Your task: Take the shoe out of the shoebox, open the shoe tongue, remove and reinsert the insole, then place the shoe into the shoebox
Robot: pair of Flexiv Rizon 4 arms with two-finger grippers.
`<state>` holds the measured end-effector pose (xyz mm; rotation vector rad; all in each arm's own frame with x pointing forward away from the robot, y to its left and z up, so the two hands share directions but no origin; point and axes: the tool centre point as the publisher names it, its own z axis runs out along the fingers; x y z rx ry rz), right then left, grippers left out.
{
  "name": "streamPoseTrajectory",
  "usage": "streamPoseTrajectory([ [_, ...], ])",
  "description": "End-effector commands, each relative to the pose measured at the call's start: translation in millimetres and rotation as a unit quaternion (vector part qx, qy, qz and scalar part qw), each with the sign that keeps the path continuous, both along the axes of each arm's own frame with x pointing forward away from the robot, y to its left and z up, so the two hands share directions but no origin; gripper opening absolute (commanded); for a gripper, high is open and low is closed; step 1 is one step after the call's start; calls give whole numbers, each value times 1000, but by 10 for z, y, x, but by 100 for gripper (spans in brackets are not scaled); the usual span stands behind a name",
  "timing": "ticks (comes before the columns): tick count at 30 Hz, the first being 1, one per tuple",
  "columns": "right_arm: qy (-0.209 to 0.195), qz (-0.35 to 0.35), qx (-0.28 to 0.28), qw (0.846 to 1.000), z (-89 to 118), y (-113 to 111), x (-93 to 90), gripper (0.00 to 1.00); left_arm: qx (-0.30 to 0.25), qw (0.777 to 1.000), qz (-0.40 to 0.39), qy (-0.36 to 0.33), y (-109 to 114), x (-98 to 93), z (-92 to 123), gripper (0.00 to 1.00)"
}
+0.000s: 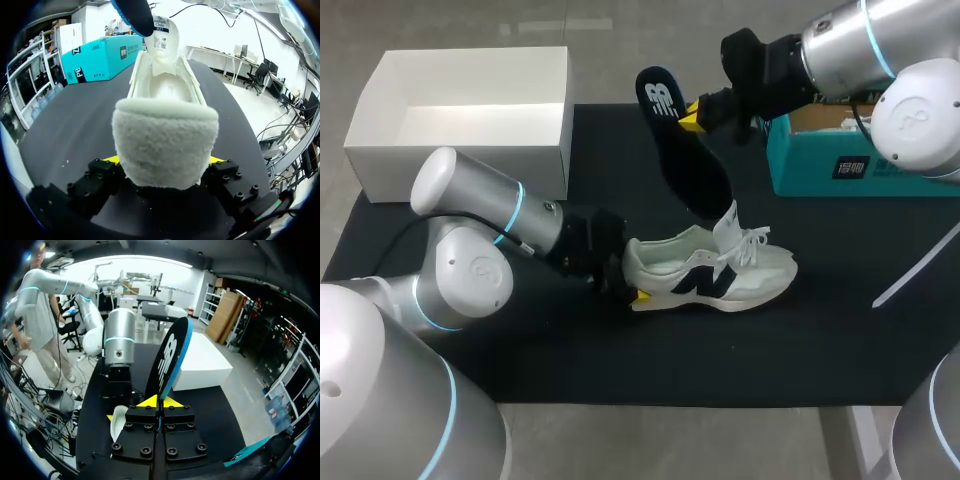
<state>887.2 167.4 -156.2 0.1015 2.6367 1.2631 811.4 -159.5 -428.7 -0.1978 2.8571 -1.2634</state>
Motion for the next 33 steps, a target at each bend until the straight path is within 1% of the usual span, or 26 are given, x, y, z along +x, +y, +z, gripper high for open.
streamPoseTrajectory([
  [1, 0, -1, -1, 1000, -3, 10, 2, 0, 1, 1000, 1, -1, 2, -8, -17, 0],
  [9, 0, -1, -1, 1000, -3, 10, 2, 0, 1, 1000, 1, -1, 2, -8, -17, 0],
  [13, 10, -25, 54, 998, 170, 85, -108, 0, 1, 1000, 1, -1, 2, -8, -17, 0],
  [15, 18, -19, 66, 997, 263, 115, -155, 0, 1, 1000, 1, -1, 2, -8, -17, 0],
  [17, 36, -20, 83, 996, 343, 124, -200, 0, 1, 1000, 1, -1, 2, -8, -17, 0],
  [18, 35, -22, 96, 995, 401, 134, -222, 0, 1, 1000, 1, -1, 2, -8, -17, 0],
  [25, 85, -42, 173, 980, 665, 169, -420, 0, 1, 1000, 1, -1, 2, -8, -17, 0],
  [29, 110, -46, 194, 974, 779, 205, -562, 0, 1, 1000, 1, -1, 2, -8, -17, 0],
  [33, 125, -50, 193, 972, 882, 236, -722, 0, 1, 1000, 1, -1, 2, -8, -17, 0],
])
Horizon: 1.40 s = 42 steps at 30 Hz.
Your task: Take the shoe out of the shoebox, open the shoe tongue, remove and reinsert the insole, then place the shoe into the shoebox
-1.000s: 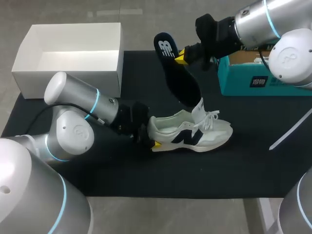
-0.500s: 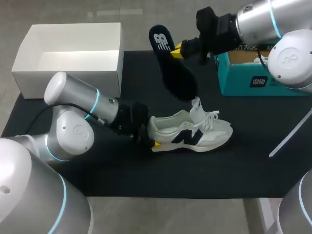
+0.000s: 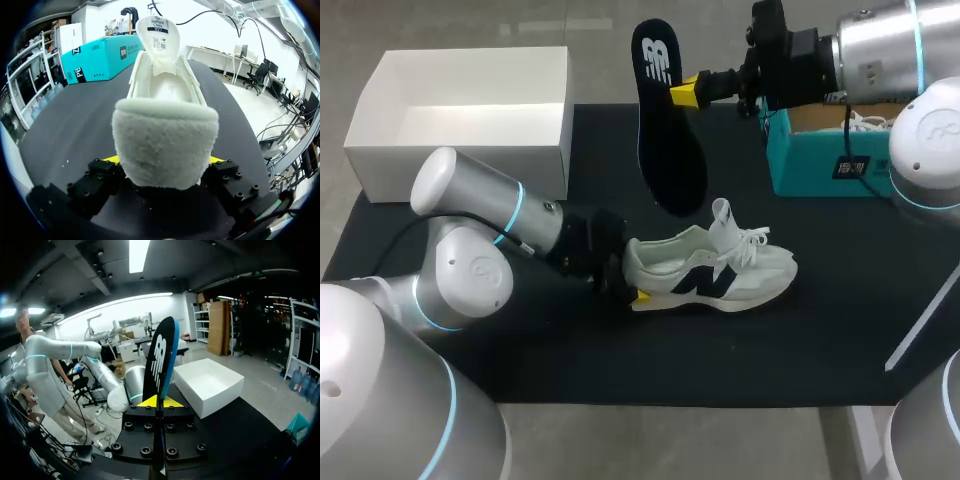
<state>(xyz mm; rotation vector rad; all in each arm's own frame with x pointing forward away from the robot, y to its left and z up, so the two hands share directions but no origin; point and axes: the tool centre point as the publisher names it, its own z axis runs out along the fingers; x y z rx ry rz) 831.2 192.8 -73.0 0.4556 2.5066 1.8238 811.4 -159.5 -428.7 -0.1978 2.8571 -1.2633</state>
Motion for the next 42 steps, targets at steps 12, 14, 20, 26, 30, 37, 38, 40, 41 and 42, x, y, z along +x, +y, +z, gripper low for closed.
streamPoseTrajectory([
  [12, 38, -22, -12, 999, 224, -41, -494, 0, 1, 1000, 1, -1, 2, -7, -16, 0],
  [14, 38, -22, -12, 999, 224, -41, -494, 0, 1, 1000, 1, -1, 2, -7, -16, 0],
  [20, 38, -22, -12, 999, 224, -41, -494, 0, 1, 1000, 1, -1, 2, -7, -16, 0],
  [26, 38, -22, -12, 999, 224, -41, -494, 0, 1, 1000, 1, -1, 2, -7, -16, 0],
  [30, 57, -25, 4, 998, 204, -104, -571, 0, 1, 1000, 1, -1, 2, -7, -16, 0],
  [37, 112, -56, 18, 992, 172, -238, -964, 0, 1, 1000, 1, -1, 2, -7, -16, 0],
  [38, 115, -61, 24, 991, 174, -253, -1020, 0, 1, 1000, 1, -1, 2, -7, -16, 0],
  [40, 121, -77, 34, 989, 177, -303, -1141, 0, 1, 1000, 1, -1, 2, -7, -16, 0],
  [41, 122, -86, 38, 988, 172, -328, -1181, 0, 1, 1000, 1, -1, 2, -7, -16, 0],
  [42, 121, -93, 47, 987, 167, -351, -1220, 0, 1, 1000, 1, -1, 2, -7, -16, 0],
])
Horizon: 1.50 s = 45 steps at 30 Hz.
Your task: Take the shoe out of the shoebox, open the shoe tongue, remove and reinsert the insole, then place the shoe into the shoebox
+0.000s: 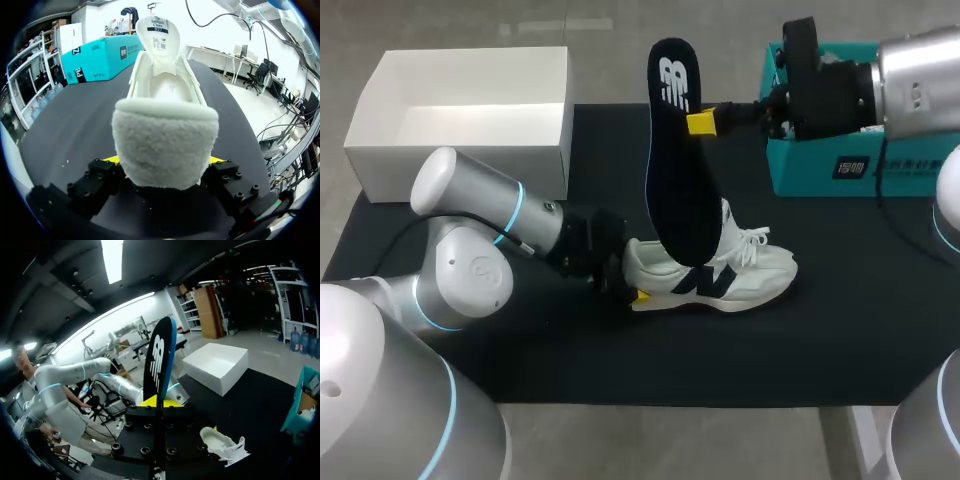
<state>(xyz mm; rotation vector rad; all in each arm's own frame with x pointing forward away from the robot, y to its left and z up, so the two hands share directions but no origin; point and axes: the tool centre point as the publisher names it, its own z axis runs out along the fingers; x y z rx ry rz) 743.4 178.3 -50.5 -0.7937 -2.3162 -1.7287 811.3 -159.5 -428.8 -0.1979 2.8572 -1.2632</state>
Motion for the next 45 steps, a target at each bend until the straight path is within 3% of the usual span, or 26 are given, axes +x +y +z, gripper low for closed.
streamPoseTrajectory([
  [1, -9, -47, 23, 999, -61, -219, -377, 0, 1, 1000, 1, -1, 2, -7, -15, 0],
  [9, 8, -56, 42, 998, -114, -168, -670, 0, 1, 1000, 1, -1, 2, -7, -15, 0],
  [18, 8, -39, 39, 998, -93, -214, -847, 0, 1, 1000, 1, -1, 2, -7, -15, 0],
  [34, 27, -42, 45, 998, -112, -225, -1347, 0, 1, 1000, 1, -1, 2, -7, -15, 0],
  [45, 23, -58, 42, 997, -119, -228, -1395, 0, 1, 1000, 1, -1, 2, -7, -15, 0],
])
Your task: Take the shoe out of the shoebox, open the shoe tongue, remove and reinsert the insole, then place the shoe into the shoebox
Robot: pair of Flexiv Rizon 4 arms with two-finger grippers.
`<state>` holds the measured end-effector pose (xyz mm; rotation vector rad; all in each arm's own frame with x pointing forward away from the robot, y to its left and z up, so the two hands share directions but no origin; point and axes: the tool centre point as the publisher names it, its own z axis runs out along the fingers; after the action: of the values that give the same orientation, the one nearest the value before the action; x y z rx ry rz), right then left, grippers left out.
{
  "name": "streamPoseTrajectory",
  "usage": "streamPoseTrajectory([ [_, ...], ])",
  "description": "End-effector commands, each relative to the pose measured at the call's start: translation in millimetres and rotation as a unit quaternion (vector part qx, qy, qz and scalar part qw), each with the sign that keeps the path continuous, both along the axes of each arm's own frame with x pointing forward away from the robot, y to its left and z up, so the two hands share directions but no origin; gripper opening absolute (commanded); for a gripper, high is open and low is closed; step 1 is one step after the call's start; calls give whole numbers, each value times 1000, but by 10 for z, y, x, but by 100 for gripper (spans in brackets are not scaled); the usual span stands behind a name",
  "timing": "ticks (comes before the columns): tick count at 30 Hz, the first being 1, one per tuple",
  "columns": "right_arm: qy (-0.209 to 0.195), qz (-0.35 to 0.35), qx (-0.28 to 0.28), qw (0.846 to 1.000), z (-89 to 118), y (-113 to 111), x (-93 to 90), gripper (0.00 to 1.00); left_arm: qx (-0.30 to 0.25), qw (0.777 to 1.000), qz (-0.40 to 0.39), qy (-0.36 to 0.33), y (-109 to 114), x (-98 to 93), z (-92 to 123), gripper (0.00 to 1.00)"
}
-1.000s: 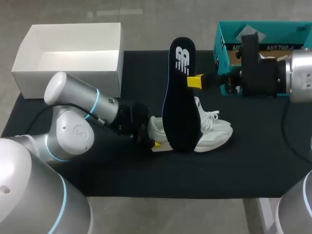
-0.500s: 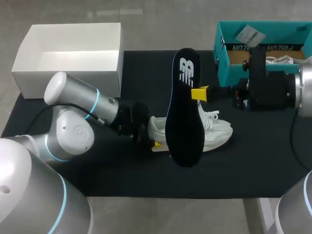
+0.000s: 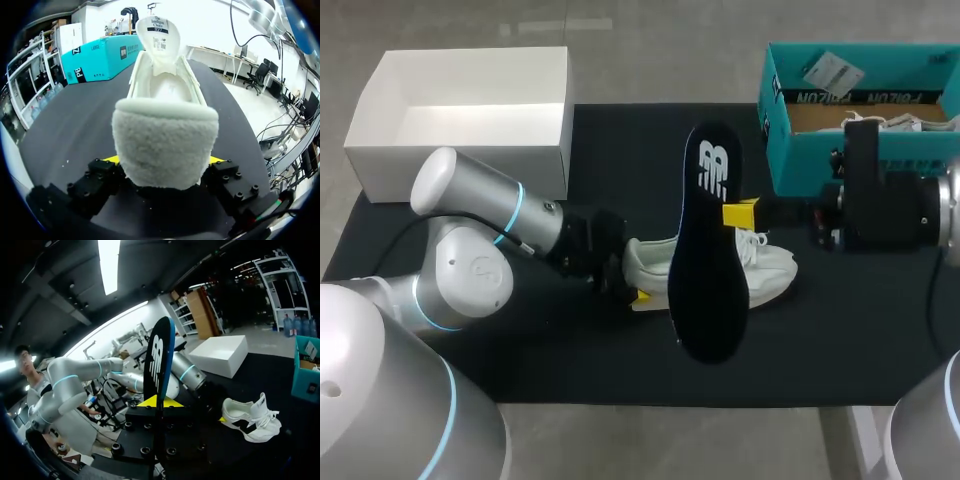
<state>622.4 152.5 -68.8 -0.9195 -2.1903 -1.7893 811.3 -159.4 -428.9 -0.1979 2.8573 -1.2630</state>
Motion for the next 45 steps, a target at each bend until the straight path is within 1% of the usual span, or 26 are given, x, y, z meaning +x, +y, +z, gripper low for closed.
streamPoseTrajectory([
  [1, -7, -20, 1, 1000, 64, 30, -185, 0, 1, 1000, 1, -1, 1, -7, -14, 0],
  [9, -7, -20, 1, 1000, 64, 30, -185, 0, 1, 1000, 1, -1, 1, -7, -14, 0],
  [12, -7, -24, -6, 1000, 83, -53, -139, 0, 1, 1000, 1, -1, 1, -7, -14, 0],
  [14, -6, -23, -12, 1000, 127, -115, -145, 0, 1, 1000, 1, -1, 1, -7, -14, 0],
  [20, 2, -25, -27, 999, 213, -280, -240, 0, 1, 1000, 1, -1, 1, -7, -14, 0],
  [23, -2, -47, -21, 999, 235, -333, -280, 0, 1, 1000, 1, -1, 1, -7, -14, 0],
  [45, -2, -47, -21, 999, 235, -333, -280, 0, 1, 1000, 1, -1, 1, -7, -14, 0],
])
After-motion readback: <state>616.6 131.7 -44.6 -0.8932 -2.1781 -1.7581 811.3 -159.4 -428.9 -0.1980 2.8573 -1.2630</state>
